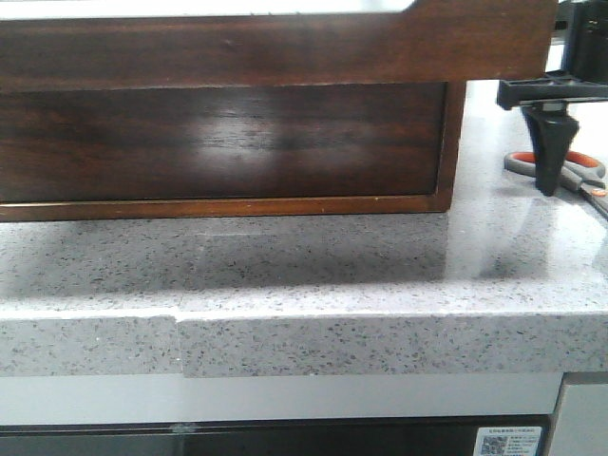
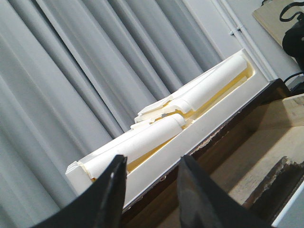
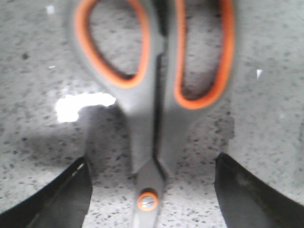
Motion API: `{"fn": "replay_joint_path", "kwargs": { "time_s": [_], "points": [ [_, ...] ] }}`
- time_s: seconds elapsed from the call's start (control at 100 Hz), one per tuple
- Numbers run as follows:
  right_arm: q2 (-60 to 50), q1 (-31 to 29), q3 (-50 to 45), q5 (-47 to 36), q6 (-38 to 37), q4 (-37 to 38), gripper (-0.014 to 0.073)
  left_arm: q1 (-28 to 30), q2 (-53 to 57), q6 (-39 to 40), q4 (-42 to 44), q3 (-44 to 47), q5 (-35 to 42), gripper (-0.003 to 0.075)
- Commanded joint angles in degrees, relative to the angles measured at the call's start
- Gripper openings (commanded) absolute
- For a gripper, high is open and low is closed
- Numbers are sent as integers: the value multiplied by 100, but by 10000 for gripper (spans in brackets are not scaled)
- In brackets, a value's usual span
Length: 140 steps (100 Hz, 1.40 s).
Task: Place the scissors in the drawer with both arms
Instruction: 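Lower the right gripper over the grey-orange scissors, then close the right gripper on the scissors and lift them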
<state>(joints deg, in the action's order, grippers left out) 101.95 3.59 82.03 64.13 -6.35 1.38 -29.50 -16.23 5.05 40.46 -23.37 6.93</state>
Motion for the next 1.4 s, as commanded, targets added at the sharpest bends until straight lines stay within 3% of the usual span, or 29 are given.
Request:
{"fn": "replay_joint_path", "kwargs": {
  "time_s": [0.0, 0.84, 1.39],
  "points": [
    [-243, -54, 191, -25, 28, -30, 482, -44, -45, 83, -117, -196, 284, 239],
    [-243, -54, 191, 39, 62, -65, 478, -44, -45, 83, -117, -196, 284, 239],
    [108, -54, 191, 147, 62, -65, 171, -44, -45, 83, -117, -196, 284, 239]
  ]
}}
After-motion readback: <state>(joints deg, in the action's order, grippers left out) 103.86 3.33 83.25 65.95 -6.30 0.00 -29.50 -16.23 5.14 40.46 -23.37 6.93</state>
